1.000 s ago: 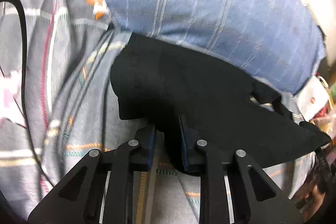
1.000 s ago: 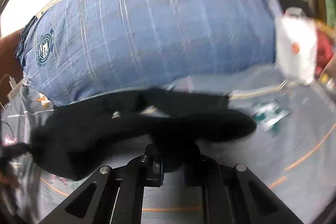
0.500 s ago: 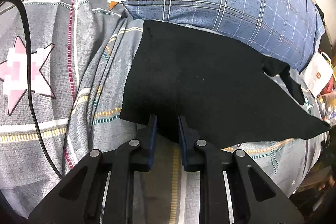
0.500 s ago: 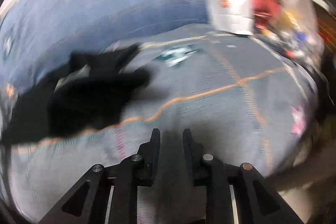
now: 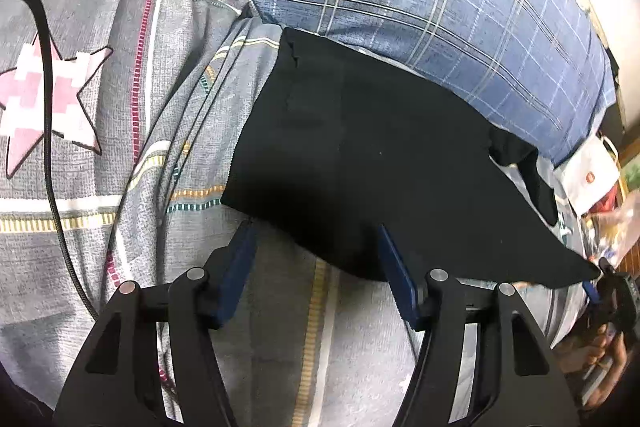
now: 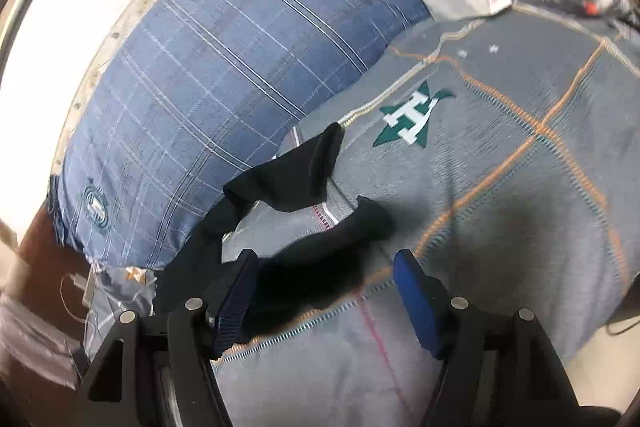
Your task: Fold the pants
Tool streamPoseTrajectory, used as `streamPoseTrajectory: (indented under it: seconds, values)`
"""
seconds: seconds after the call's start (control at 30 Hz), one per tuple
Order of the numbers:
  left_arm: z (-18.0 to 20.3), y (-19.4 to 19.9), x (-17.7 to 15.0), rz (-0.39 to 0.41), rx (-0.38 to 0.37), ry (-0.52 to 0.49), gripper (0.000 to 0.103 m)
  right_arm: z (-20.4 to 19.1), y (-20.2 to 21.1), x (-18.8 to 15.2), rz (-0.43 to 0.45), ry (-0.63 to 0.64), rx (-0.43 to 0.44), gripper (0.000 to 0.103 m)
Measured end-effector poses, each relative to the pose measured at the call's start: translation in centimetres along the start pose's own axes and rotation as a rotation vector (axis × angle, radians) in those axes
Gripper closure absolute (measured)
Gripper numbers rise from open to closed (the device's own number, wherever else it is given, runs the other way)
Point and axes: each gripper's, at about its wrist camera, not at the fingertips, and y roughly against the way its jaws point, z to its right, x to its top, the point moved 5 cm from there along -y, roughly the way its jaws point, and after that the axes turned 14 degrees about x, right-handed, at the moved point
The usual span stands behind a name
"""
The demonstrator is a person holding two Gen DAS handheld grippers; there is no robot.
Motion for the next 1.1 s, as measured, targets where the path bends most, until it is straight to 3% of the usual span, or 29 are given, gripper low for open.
streamPoseTrajectory:
  seconds: [0.1, 0.17, 0.3, 0.37, 0.57, 0.77, 0.87, 0.9, 0.97, 1.0, 1.1]
  values:
    - [0.3, -0.5, 0.4, -0.007, -0.005, 0.033, 0.04, 0.3, -2.1, 0.6, -0.009, -0.024, 0.026, 0.038]
    - [0.4, -1.1, 1.0, -0.004, -0.002, 0.065, 0.04, -0.4, -3.1, 1.1, -0.001, 0.034, 0.039, 0.08]
    - [1.0, -2.1, 2.0, 0.006, -0.065, 0.132, 0.042, -2.4, -2.2, 2.1, 0.064, 0.163, -0.006, 0.097]
    - [1.6, -2.0, 2.4, 0.032, -0.055, 0.106, 0.088, -3.0, -0.7, 2.5, 0.104, 0.197, -0.013, 0.098]
    - [1.4, 1.8, 3.0, 0.13, -0.099, 0.044, 0.094, -1.3, 2.7, 1.9, 0.103, 0.2, -0.052, 0.098]
    - [-0.9, 0.6, 1.2, 0.072, -0.03, 0.013, 0.094, 6.3, 0.4, -1.9, -0.091, 0.034, -0.238, 0.096]
    - [-0.8, 0.9, 0.8, 0.054, -0.029, -0.012, 0.094, 6.7, 1.8, -1.7, -0.033, -0.001, -0.247, 0.086]
    - [-0.5, 1.1, 0.9, 0.061, -0.017, -0.033, 0.093, 6.2, 2.5, -1.3, -0.01, 0.022, -0.27, 0.082]
    - [0.0, 1.4, 1.2, 0.064, -0.012, -0.072, 0.093, 4.2, 3.6, -0.2, 0.025, 0.117, -0.326, 0.064]
    - [0.4, 1.4, 1.5, 0.059, -0.012, -0.089, 0.093, 3.2, 4.0, 0.4, 0.045, 0.156, -0.34, 0.06]
    - [1.6, 1.1, 2.8, 0.052, -0.031, -0.114, 0.058, 0.2, 3.6, 2.1, 0.072, 0.236, -0.285, 0.056]
